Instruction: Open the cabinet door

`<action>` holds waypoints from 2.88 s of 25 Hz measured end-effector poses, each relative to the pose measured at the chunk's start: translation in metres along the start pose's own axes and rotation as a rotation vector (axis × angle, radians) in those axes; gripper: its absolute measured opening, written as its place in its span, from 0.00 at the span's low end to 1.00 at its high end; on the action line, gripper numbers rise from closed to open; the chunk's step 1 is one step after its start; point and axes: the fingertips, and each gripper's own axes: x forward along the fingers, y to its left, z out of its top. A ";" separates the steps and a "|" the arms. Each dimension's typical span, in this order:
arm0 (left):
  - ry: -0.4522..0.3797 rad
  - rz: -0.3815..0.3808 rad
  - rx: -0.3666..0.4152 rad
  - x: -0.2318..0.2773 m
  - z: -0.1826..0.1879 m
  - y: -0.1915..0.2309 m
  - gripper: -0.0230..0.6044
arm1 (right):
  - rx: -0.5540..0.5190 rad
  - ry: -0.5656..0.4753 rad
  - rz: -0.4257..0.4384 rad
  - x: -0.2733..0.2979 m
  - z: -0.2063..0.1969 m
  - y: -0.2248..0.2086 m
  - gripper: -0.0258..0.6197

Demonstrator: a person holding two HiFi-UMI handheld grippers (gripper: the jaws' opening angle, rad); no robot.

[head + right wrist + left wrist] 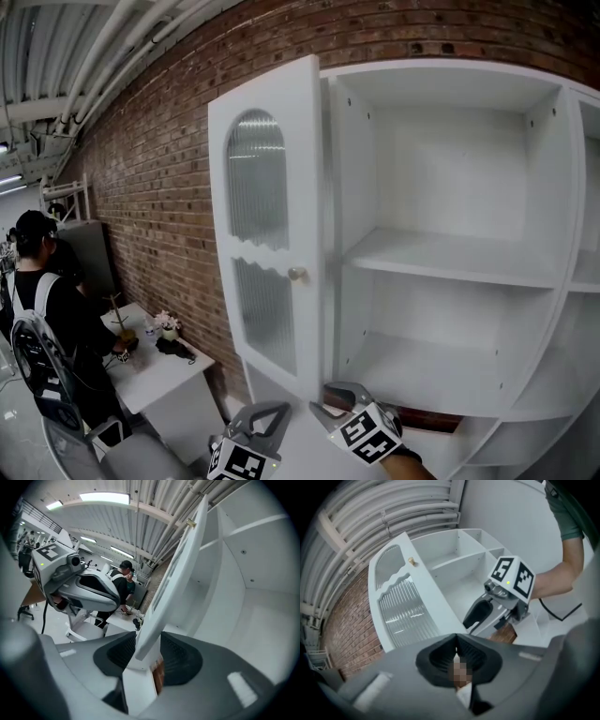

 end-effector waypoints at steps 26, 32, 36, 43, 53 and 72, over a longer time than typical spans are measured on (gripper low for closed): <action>0.009 0.020 0.006 -0.089 0.022 0.019 0.04 | -0.394 -0.118 0.386 0.040 0.068 0.201 0.37; 0.041 0.065 0.027 -0.079 0.015 0.037 0.04 | -0.250 -0.087 0.279 0.035 0.044 0.148 0.28; 0.048 0.081 0.037 -0.097 0.001 0.041 0.04 | -0.177 -0.103 0.161 0.018 0.048 0.120 0.23; 0.048 0.074 0.060 -0.098 -0.006 0.041 0.04 | -0.155 -0.144 0.090 -0.002 0.057 0.097 0.22; 0.041 0.067 0.062 -0.100 -0.007 0.037 0.04 | -0.152 -0.144 0.095 0.004 0.052 0.099 0.21; -0.085 -0.063 0.044 -0.113 0.034 0.017 0.04 | -0.119 -0.129 0.075 0.008 0.041 0.092 0.19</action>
